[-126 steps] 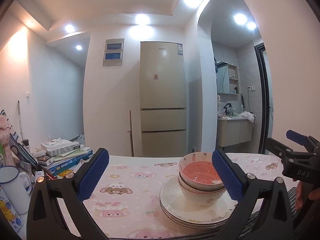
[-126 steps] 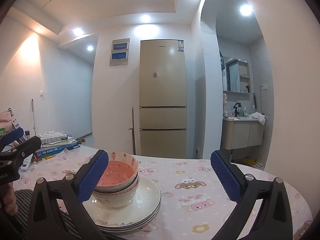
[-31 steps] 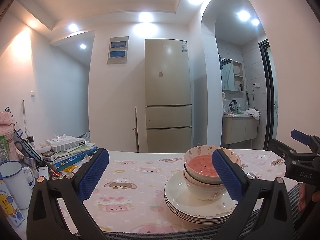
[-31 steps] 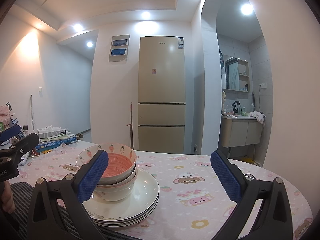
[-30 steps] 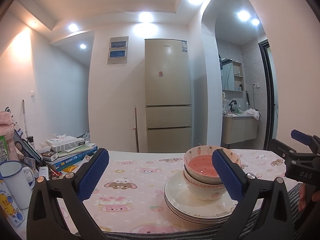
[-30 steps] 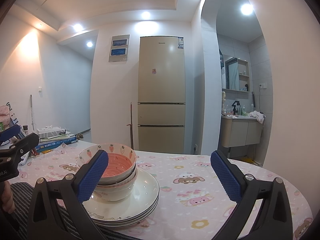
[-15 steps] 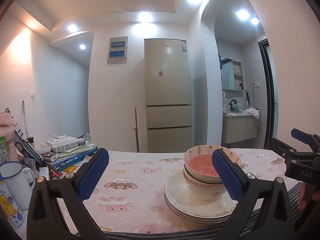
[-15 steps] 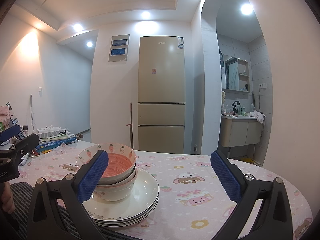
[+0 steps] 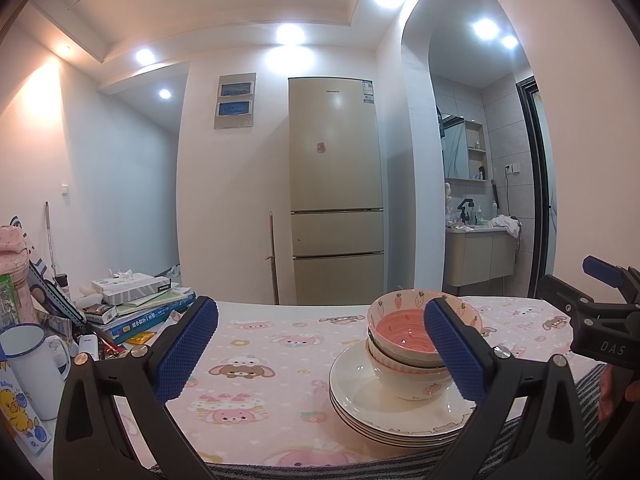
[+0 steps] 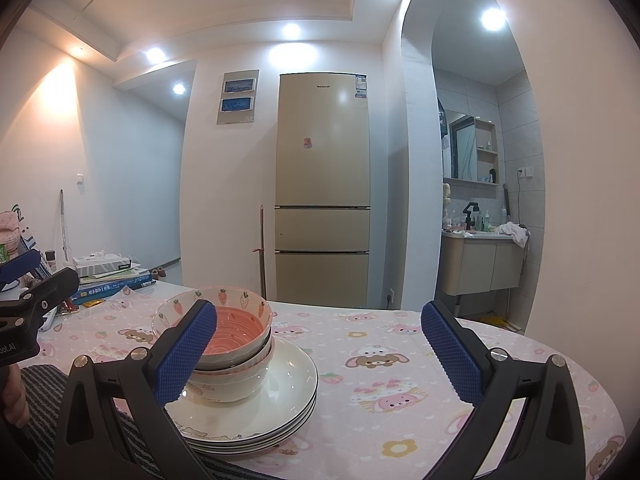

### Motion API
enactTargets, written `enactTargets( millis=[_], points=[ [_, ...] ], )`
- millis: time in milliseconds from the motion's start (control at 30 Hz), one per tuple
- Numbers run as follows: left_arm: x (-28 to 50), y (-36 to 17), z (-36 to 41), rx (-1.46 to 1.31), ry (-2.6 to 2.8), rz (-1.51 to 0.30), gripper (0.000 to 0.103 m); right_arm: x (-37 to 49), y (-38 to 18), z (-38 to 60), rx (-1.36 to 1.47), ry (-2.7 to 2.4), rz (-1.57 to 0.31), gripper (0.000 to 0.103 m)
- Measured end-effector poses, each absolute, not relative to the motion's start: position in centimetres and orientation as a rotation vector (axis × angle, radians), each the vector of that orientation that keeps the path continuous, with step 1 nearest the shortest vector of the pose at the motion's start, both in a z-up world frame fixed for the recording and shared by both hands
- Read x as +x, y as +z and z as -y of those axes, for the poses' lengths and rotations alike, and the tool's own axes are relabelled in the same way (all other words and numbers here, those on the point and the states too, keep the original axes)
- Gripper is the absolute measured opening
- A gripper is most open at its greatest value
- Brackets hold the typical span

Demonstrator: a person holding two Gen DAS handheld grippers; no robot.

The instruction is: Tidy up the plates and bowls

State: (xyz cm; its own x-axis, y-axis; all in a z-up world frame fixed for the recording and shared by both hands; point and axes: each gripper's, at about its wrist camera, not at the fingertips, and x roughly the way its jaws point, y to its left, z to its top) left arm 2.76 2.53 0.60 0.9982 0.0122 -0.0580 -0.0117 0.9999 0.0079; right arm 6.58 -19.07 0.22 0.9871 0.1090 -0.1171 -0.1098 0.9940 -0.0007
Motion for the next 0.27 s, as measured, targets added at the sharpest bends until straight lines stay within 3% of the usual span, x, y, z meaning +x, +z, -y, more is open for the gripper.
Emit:
enactTargets(
  millis=[267],
  points=[
    [2.75, 0.62, -2.53, 0.008, 0.012, -0.058, 0.103, 6.63, 0.19, 19.26, -0.007, 0.109, -0.117, 0.103]
  ],
)
